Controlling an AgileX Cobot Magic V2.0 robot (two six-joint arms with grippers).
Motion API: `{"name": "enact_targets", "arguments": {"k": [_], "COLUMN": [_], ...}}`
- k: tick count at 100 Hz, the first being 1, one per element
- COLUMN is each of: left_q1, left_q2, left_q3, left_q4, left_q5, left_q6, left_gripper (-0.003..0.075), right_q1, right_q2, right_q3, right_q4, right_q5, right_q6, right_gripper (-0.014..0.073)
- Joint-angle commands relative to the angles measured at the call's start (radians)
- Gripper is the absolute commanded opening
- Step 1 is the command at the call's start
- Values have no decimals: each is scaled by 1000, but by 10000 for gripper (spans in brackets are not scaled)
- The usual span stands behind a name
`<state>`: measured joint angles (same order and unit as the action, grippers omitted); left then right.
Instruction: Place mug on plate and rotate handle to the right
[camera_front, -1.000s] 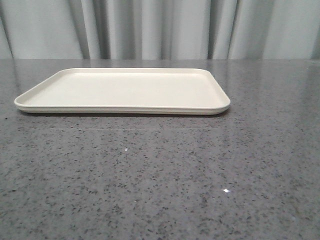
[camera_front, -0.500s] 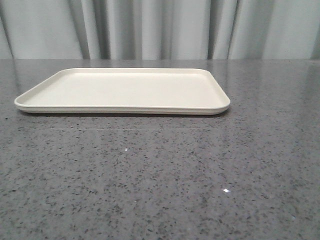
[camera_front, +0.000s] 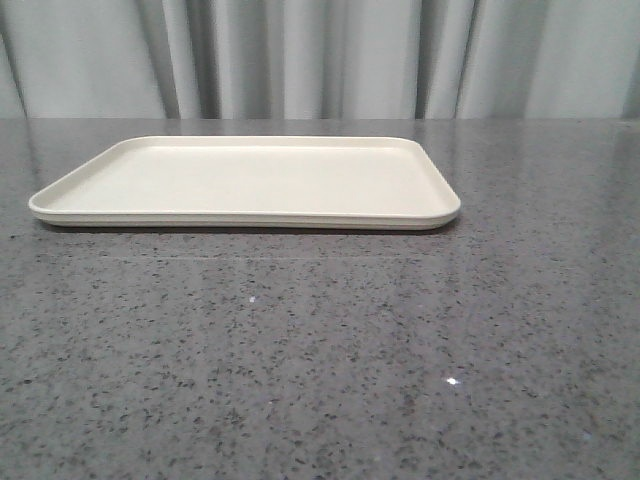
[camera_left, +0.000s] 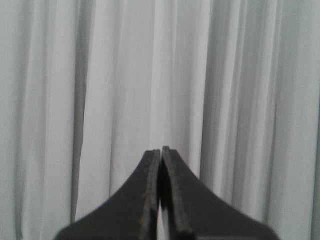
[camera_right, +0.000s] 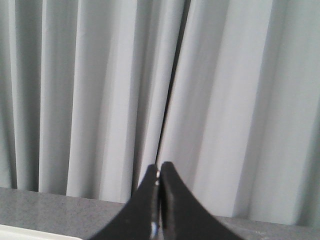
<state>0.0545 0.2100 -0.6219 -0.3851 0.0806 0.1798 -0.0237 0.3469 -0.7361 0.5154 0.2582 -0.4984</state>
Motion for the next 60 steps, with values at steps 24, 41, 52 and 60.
{"name": "enact_targets", "arguments": {"k": [24,41,52,60], "left_q1": [0,0,0,0], "left_q2": [200,283,324,348], "left_q3": [-231,-309,-342,-363], "left_q4": [59,102,131,149], "left_q5": [93,166,193,211], "left_q6": [-12,-12,-12,-12], "left_gripper": [-20,-20,-20,-20], "right_q1": [2,2,2,2], "right_q2": [145,220,261,287], "right_q3": [-143,-218,-261,-288], "right_q4": [-7,-46,-50,-50], "right_q5": [24,97,123,128], "right_q6": [-18,-39,-61,-63], "right_gripper": [-58,-58,-58,-58]}}
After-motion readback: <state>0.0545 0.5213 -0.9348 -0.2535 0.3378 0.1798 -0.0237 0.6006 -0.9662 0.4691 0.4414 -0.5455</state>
